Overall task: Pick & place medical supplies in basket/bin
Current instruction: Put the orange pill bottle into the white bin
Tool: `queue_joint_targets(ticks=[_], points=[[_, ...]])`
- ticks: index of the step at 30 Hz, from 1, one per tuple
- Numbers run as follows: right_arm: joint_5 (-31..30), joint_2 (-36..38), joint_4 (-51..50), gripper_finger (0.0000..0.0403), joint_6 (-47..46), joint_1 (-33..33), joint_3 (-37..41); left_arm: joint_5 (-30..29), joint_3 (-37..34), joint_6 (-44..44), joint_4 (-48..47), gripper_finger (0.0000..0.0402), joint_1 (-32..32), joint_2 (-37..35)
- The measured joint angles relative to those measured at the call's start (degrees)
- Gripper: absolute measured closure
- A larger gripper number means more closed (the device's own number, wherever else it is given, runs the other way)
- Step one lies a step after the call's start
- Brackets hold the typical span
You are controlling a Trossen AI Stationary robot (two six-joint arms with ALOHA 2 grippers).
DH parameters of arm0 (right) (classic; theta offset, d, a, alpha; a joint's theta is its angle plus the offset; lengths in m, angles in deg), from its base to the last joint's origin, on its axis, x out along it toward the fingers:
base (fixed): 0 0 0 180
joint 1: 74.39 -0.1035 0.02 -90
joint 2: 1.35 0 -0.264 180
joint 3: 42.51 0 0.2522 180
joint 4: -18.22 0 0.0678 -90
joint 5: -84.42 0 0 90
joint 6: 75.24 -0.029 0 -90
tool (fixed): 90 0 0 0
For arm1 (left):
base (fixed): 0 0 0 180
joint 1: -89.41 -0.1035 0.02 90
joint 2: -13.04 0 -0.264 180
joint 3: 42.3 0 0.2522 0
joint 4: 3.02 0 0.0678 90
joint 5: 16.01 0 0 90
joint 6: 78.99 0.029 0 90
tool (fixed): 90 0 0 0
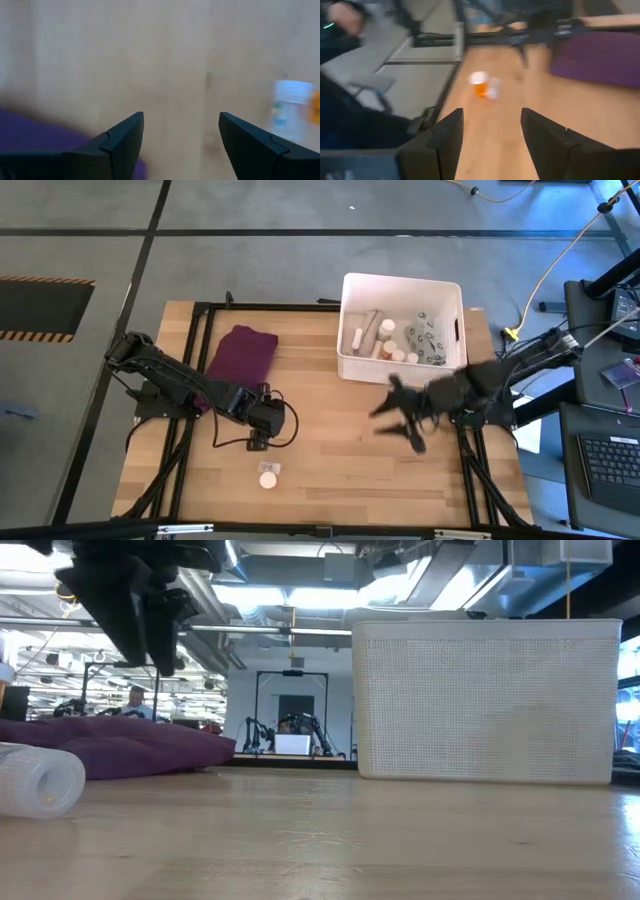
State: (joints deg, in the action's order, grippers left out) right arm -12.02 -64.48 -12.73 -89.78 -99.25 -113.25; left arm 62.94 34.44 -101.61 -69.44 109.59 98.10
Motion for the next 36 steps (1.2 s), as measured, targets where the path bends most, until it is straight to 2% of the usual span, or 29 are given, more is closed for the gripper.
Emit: queue_joint_targets(ticks=[2, 6, 11, 17, 26, 32, 36], points=[[-0.41, -0.55, 8.24, 0.0202, 1.48, -2.71, 5.78, 2.38, 0.0, -1.78, 0.5, 0.0151, 0.48, 0.0], [-5.36, -2.13, 22.3, 0.0202, 2.41, -5.47, 16.71, 2.7, 0.0, -2.5, 1.36, 0.0151, 2.94, 0.0], [-10.61, -4.95, 39.34, 0.0202, 1.68, -5.82, 27.79, -0.11, 0.0, -4.0, 3.25, 0.0151, 6.7, 0.0], [-13.04, -7.39, 53.75, 0.0202, 1.63, -5.81, 34.48, -4.86, 0.0, -5.56, 5.71, 0.0151, 10.77, 0.0], [-13.11, -7.52, 54.79, 0.0202, 2.94, -4.46, 35.02, -5.16, 0.0, -7.23, 16.93, 0.0151, 16.44, 0.0], [-13.1, -7.52, 54.73, 0.0202, 3.05, -4.41, 35.02, -10.55, 0.0, -9.58, 23.49, 0.0151, 19.39, 0.17], [-13.1, -7.52, 54.95, 0.0202, 2.83, -4.37, 35.02, -10.53, 0.0, -9.35, 27.15, 0.0151, 19.56, 0.17]])
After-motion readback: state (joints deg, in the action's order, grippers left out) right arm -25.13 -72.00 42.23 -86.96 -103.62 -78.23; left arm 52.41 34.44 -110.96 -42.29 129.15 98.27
